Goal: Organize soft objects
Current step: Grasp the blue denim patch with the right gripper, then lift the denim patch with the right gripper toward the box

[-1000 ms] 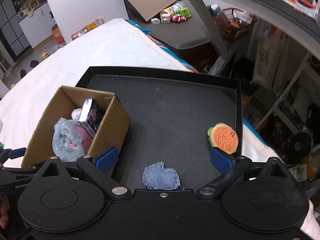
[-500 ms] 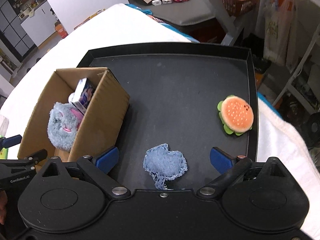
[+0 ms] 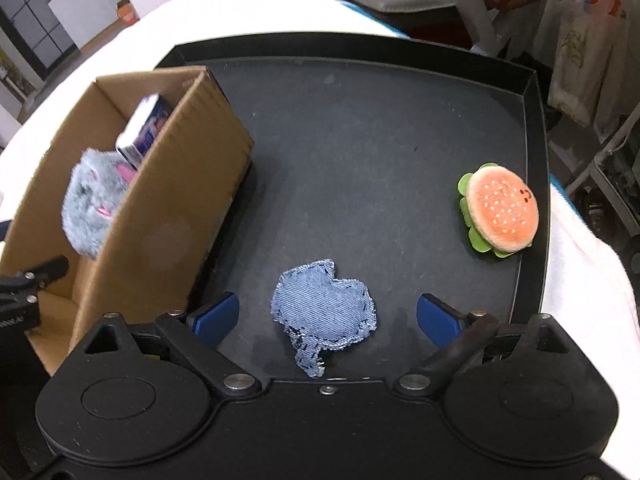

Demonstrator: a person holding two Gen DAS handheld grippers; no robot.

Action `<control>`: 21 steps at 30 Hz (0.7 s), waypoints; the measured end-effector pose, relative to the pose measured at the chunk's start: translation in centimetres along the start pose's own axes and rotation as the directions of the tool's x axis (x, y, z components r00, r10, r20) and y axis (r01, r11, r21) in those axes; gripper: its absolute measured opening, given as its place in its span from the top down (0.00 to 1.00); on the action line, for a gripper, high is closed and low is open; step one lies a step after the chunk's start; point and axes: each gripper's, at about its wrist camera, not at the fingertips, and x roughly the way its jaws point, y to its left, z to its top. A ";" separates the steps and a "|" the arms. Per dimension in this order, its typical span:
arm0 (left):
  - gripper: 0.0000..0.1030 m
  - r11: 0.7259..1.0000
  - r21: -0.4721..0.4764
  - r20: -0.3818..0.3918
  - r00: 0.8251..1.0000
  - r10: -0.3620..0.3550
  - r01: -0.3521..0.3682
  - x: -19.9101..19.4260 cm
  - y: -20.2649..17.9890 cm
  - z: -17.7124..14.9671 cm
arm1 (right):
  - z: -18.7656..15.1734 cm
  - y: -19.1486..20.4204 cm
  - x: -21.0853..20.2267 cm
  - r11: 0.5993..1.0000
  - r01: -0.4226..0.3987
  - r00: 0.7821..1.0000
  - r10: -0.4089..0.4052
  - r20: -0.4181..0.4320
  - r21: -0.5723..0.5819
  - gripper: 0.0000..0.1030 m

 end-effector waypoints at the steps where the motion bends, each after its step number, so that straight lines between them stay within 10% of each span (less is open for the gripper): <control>1: 0.22 1.000 0.001 -0.004 1.000 0.001 -0.001 0.1 -0.1 0.1 | 0.0 0.0 0.3 1.000 0.005 1.000 -0.005 -0.005 0.000 0.08; 5: 0.22 1.000 0.008 -0.024 1.000 0.006 -0.005 0.4 -0.2 0.2 | -0.2 -0.2 1.0 0.999 0.025 0.999 -0.025 -0.022 -0.023 0.16; 12: 0.22 1.000 0.017 -0.024 1.000 0.016 -0.016 0.4 -0.5 0.2 | -0.9 0.2 2.0 0.997 0.031 0.997 -0.036 -0.070 -0.074 0.59; 21: 0.22 1.000 0.014 -0.009 1.000 0.012 -0.012 -0.1 -0.4 -0.1 | -0.5 -0.9 1.2 1.000 0.021 0.998 -0.020 -0.064 0.011 0.73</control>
